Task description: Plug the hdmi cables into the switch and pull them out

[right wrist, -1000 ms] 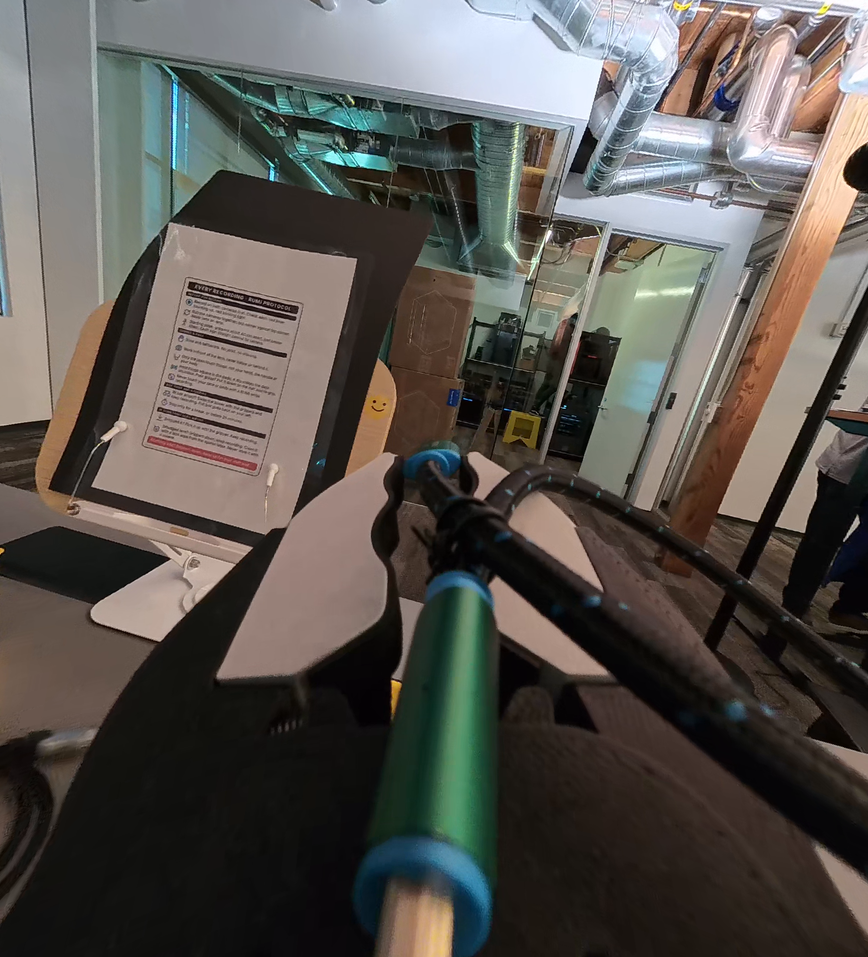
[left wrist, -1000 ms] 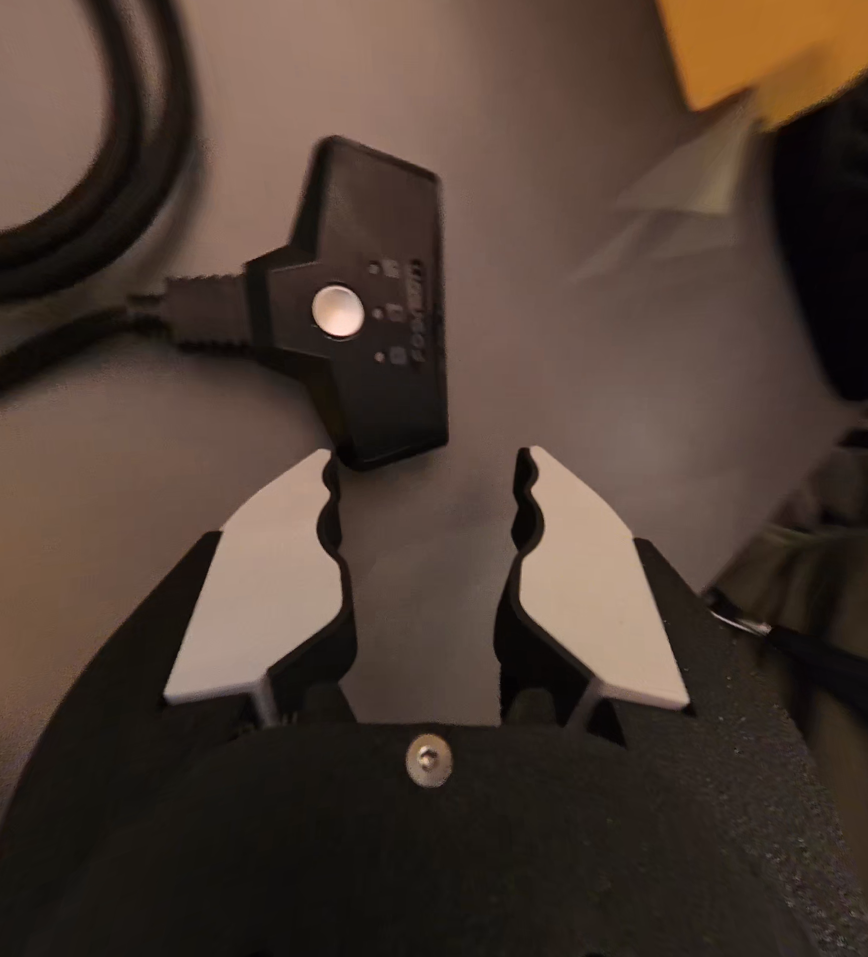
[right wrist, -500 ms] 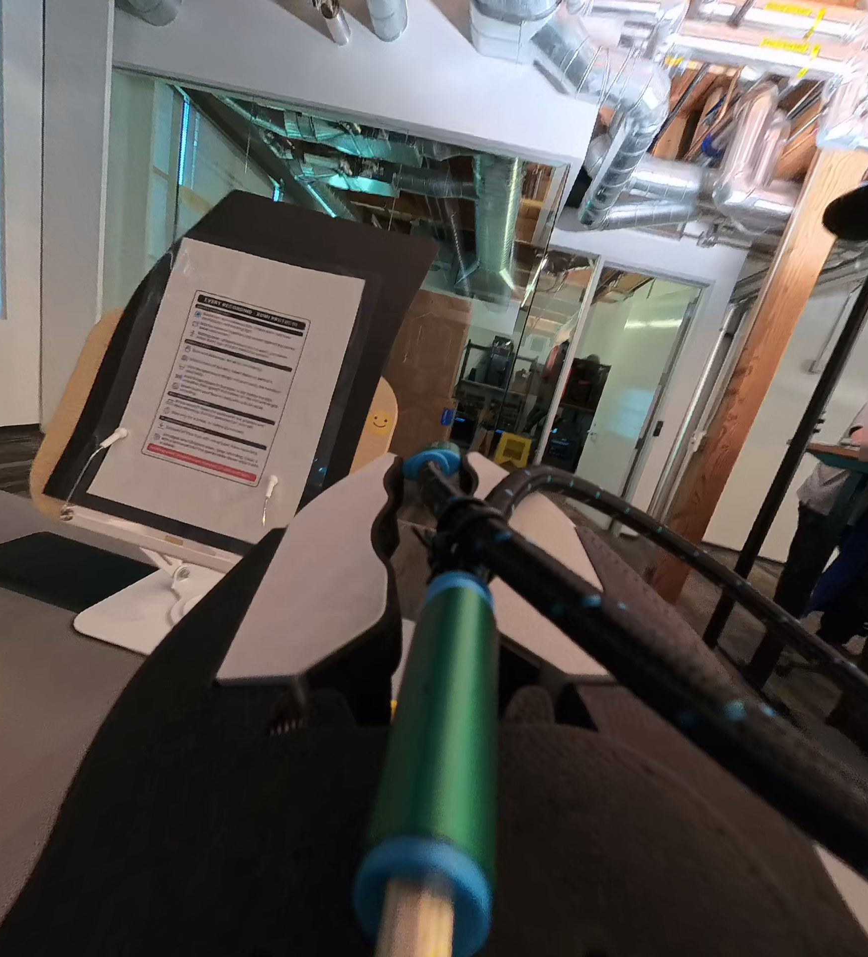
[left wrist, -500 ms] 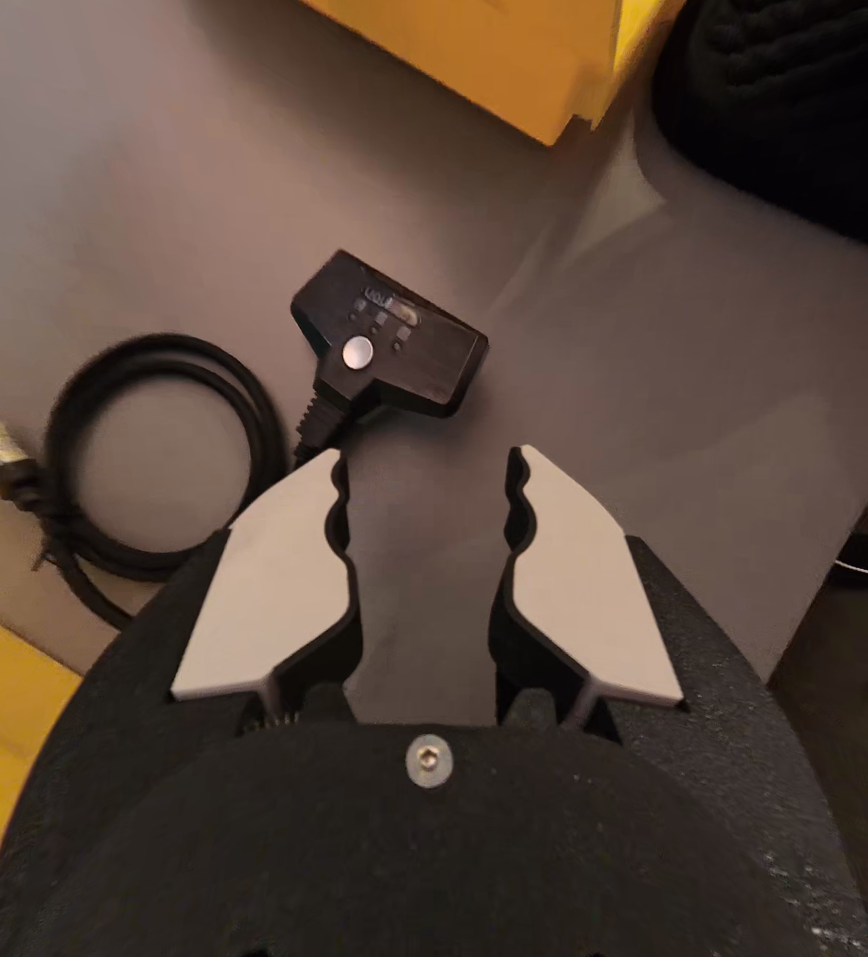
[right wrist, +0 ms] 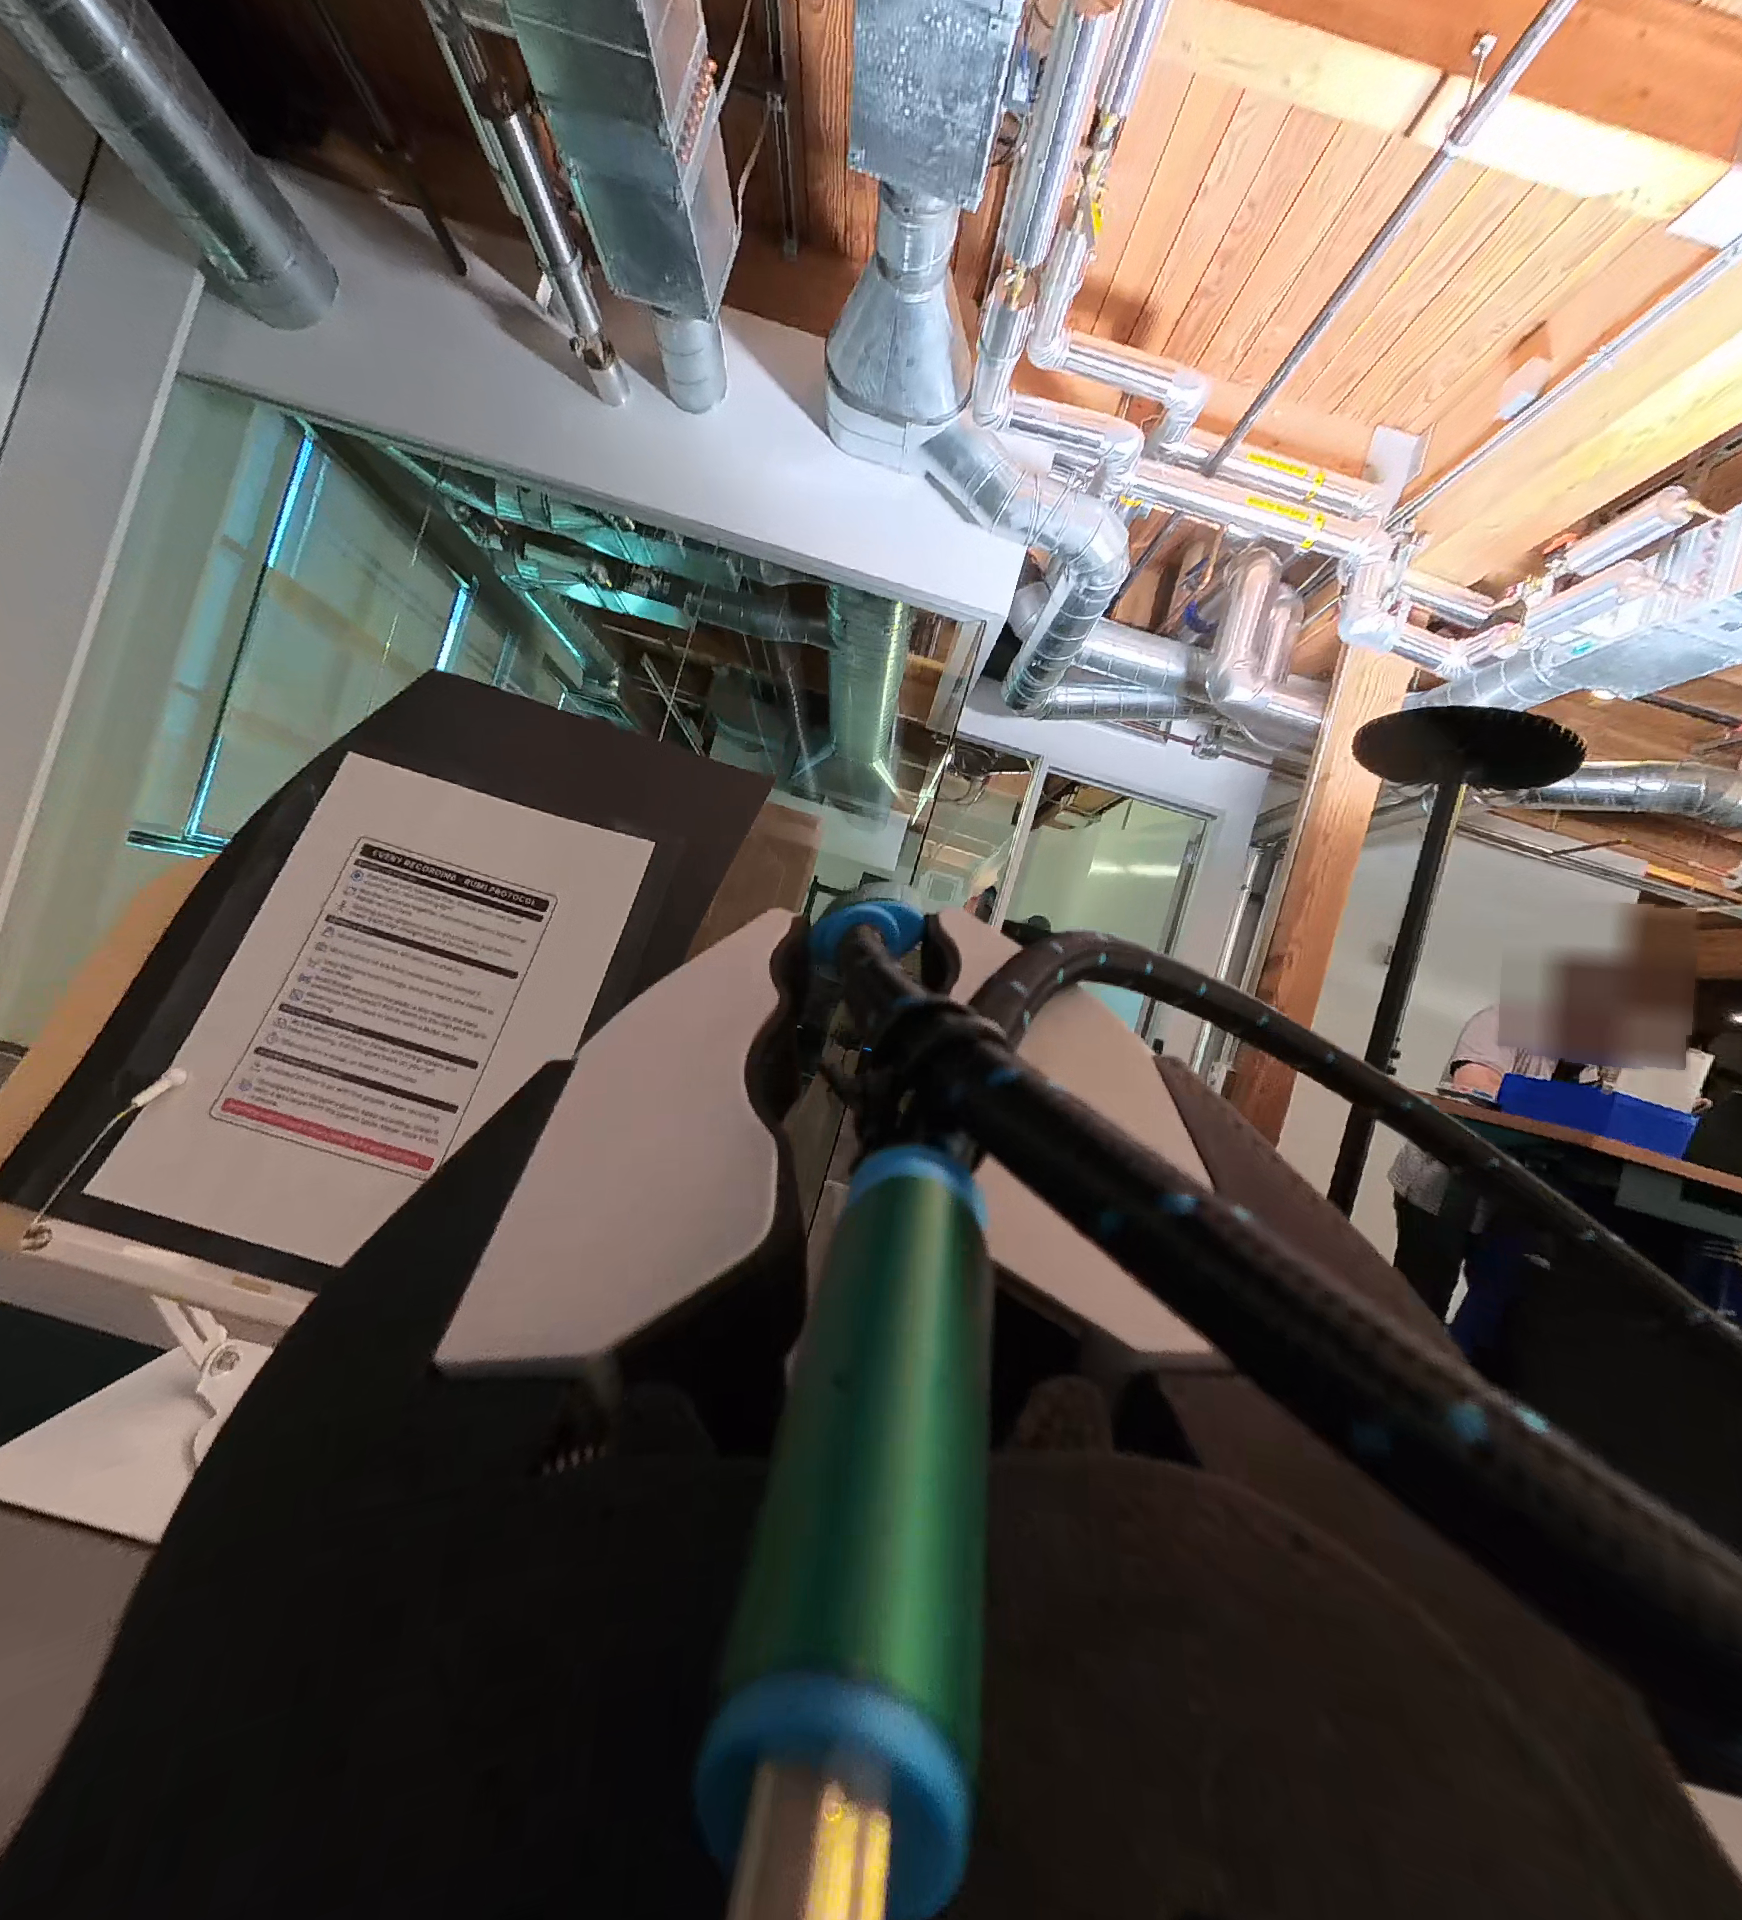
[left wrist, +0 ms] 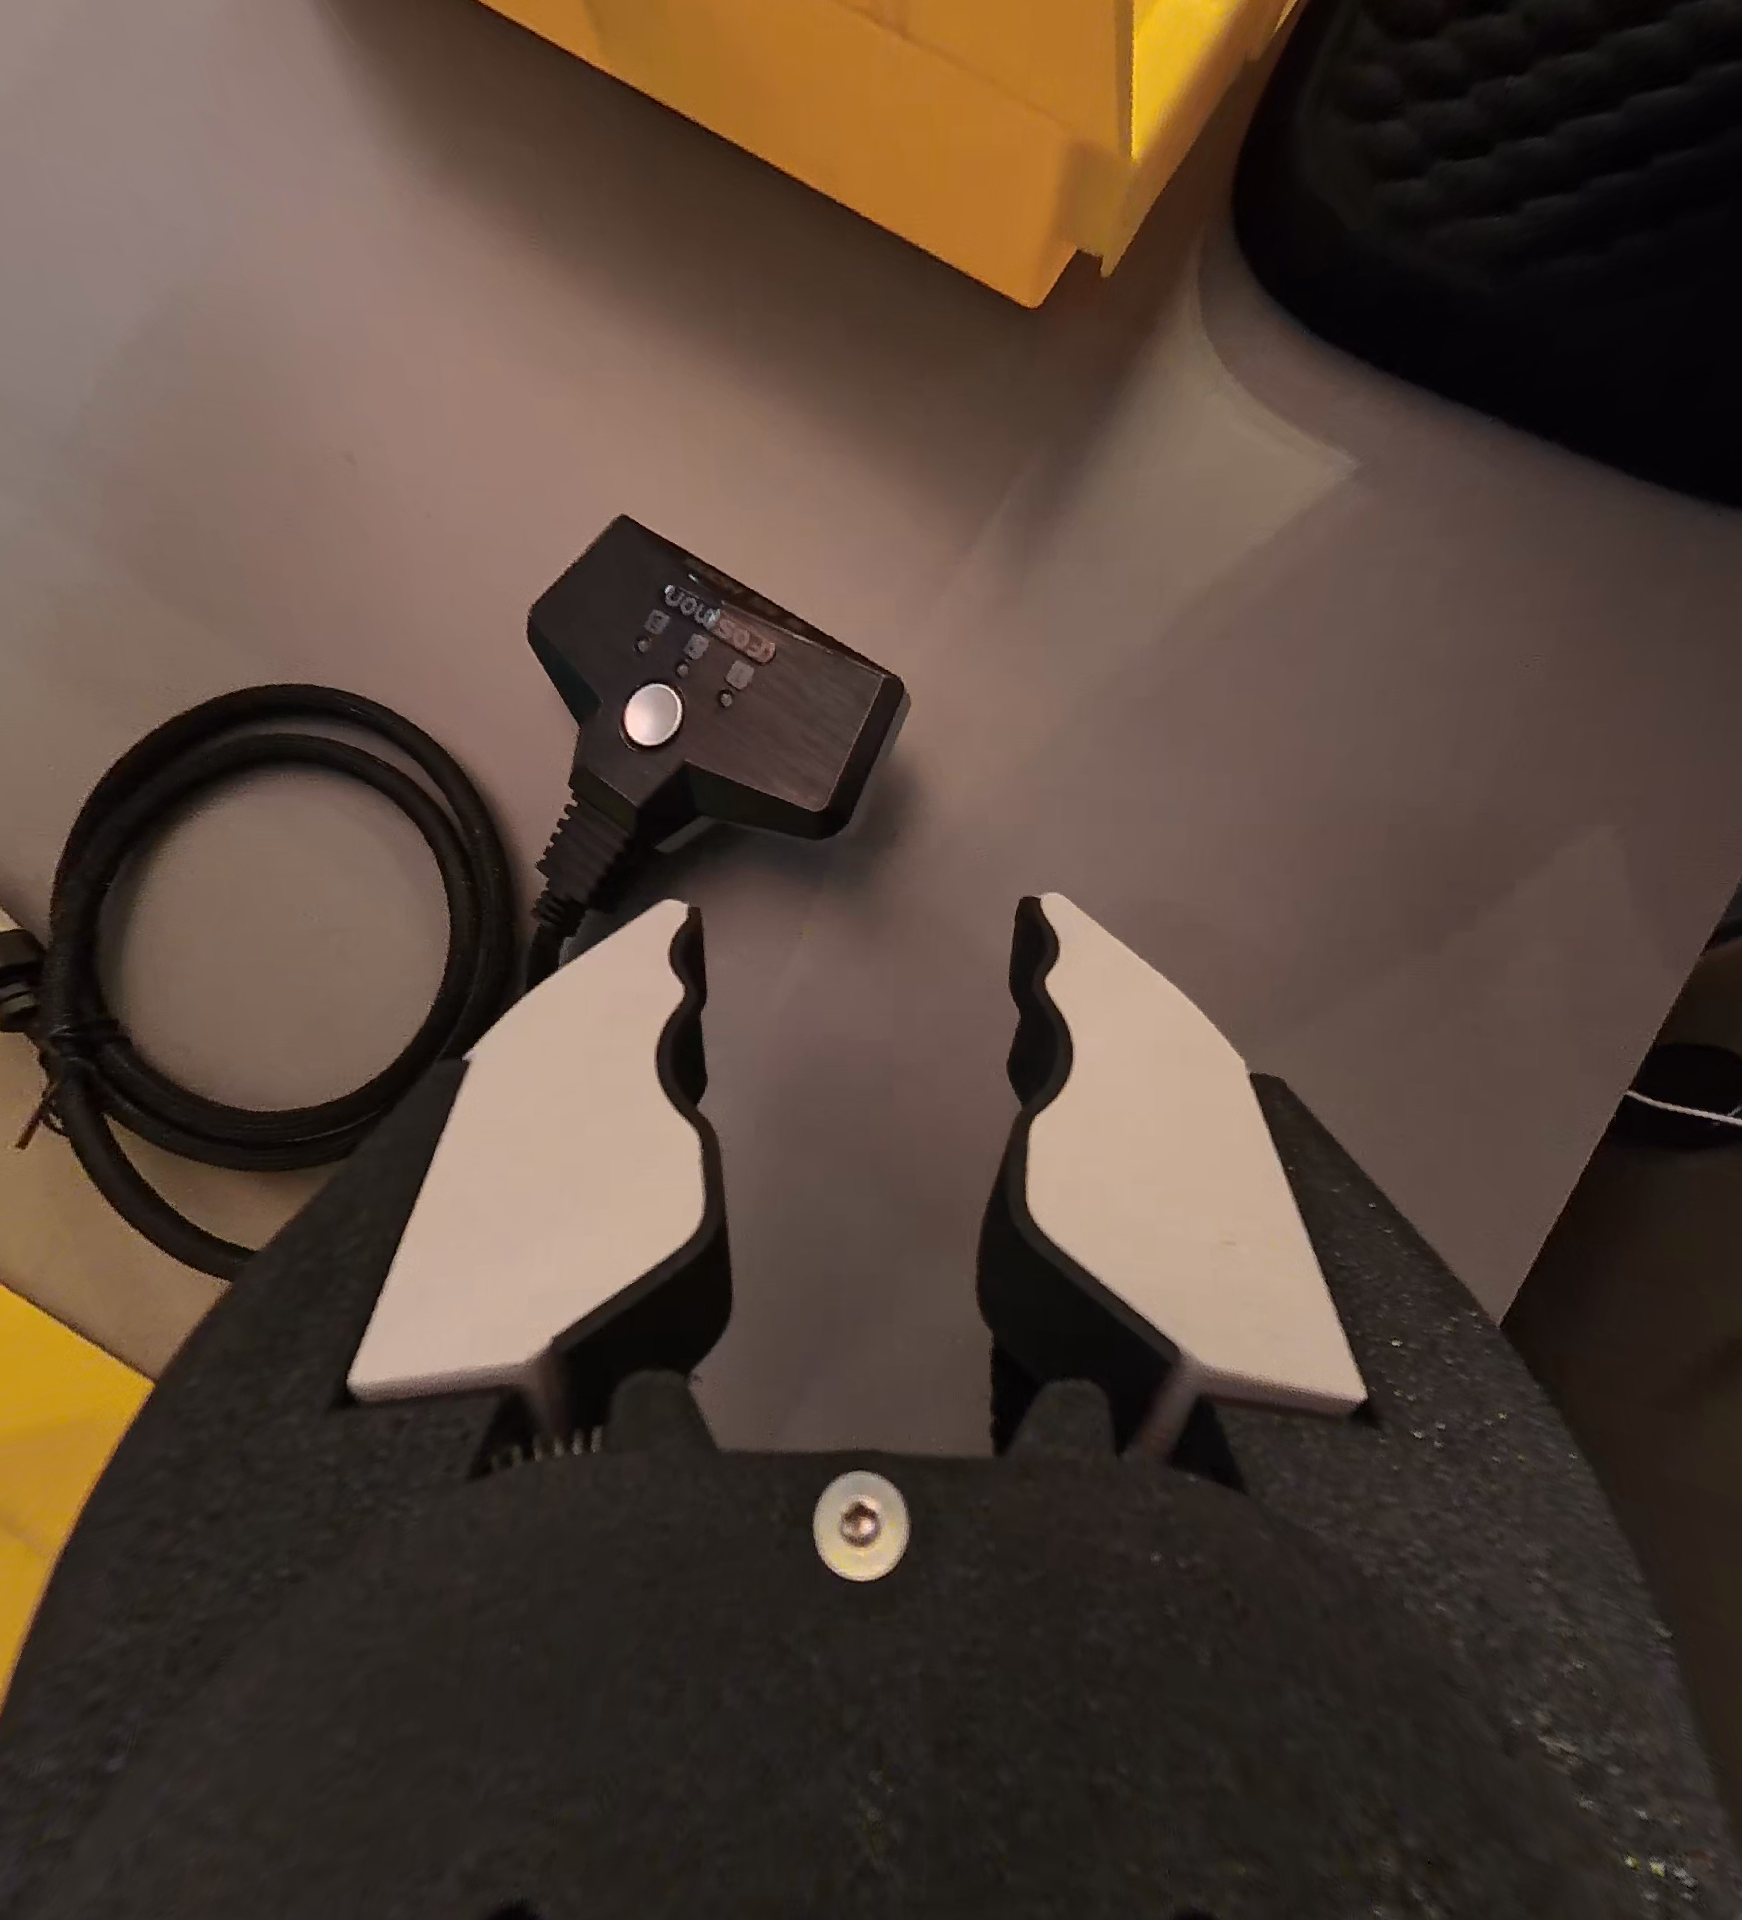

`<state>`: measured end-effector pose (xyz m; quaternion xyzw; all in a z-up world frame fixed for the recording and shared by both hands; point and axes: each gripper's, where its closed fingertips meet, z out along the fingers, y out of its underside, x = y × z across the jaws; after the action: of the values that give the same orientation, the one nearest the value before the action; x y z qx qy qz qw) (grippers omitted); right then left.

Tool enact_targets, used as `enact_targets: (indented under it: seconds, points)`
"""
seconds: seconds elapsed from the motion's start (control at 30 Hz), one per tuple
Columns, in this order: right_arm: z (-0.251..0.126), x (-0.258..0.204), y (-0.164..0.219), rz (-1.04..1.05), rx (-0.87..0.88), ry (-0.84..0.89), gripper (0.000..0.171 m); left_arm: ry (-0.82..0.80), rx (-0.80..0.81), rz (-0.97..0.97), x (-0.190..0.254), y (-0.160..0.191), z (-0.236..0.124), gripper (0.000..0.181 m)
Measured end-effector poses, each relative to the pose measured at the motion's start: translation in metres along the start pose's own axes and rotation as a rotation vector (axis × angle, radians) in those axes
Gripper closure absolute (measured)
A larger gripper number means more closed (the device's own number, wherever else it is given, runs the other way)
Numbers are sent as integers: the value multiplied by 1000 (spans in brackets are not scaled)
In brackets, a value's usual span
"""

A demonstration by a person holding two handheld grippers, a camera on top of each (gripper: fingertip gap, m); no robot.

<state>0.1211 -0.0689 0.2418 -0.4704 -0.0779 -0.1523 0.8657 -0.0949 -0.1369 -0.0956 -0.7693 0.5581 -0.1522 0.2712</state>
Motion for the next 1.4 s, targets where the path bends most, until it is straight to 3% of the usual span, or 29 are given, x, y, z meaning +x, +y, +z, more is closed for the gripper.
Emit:
enact_targets:
  seconds: [0.03,1.4]
  points:
    - [-1,1,-2,-2,5,5,153,-3,1,-1,0,-1,-1,125]
    - [-10,17,-22,16,89,21,153,-18,-25,25,6,-18,5,126]
